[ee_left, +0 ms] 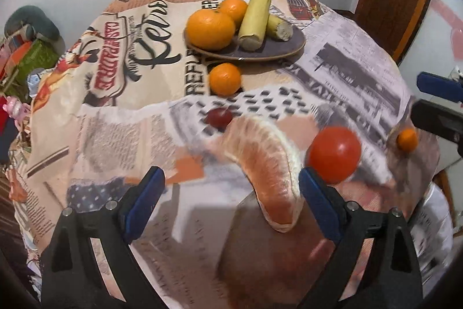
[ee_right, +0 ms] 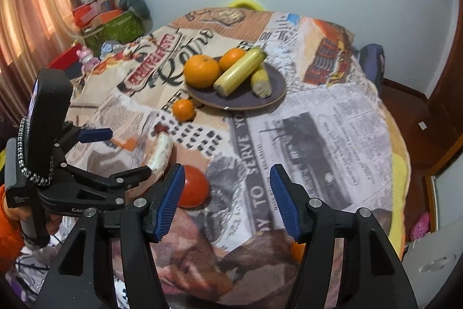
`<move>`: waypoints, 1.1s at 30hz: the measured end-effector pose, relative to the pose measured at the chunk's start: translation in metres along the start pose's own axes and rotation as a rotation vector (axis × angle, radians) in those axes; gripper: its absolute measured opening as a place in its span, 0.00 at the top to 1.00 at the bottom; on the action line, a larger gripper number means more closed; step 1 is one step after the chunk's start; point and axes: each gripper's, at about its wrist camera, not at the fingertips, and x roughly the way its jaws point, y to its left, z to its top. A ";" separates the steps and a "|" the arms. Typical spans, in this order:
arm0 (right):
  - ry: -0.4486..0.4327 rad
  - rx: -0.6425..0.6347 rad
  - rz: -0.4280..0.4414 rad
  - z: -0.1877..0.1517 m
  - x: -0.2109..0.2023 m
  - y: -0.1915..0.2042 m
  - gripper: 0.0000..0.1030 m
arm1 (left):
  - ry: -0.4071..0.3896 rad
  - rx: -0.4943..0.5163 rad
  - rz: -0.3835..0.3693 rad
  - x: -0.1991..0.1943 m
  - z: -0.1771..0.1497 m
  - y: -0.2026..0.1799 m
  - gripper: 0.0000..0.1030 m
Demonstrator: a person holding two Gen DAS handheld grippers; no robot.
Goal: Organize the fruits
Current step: 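Move the left tool to the grapefruit segment while the right tool moves to the red tomato, then grasp the grapefruit segment with the left tool while the right tool grasps the red tomato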
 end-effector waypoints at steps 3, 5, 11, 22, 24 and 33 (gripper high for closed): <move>0.027 -0.017 0.014 -0.004 0.011 0.008 0.44 | -0.004 -0.025 -0.001 -0.006 -0.005 0.013 0.07; 0.046 -0.022 0.029 -0.006 0.019 0.012 0.44 | -0.001 -0.047 -0.001 -0.008 -0.006 0.022 0.08; 0.100 -0.033 0.064 -0.012 0.042 0.025 0.44 | 0.002 -0.074 0.035 -0.004 -0.008 0.039 0.08; 0.155 0.016 0.136 -0.014 0.068 0.023 0.50 | 0.019 -0.128 -0.019 -0.002 -0.004 0.061 0.12; 0.153 0.011 0.133 -0.014 0.069 0.024 0.54 | 0.016 -0.109 -0.056 -0.003 -0.002 0.051 0.12; 0.132 0.032 0.139 -0.016 0.061 0.013 0.56 | 0.075 -0.030 -0.132 0.021 0.002 0.021 0.44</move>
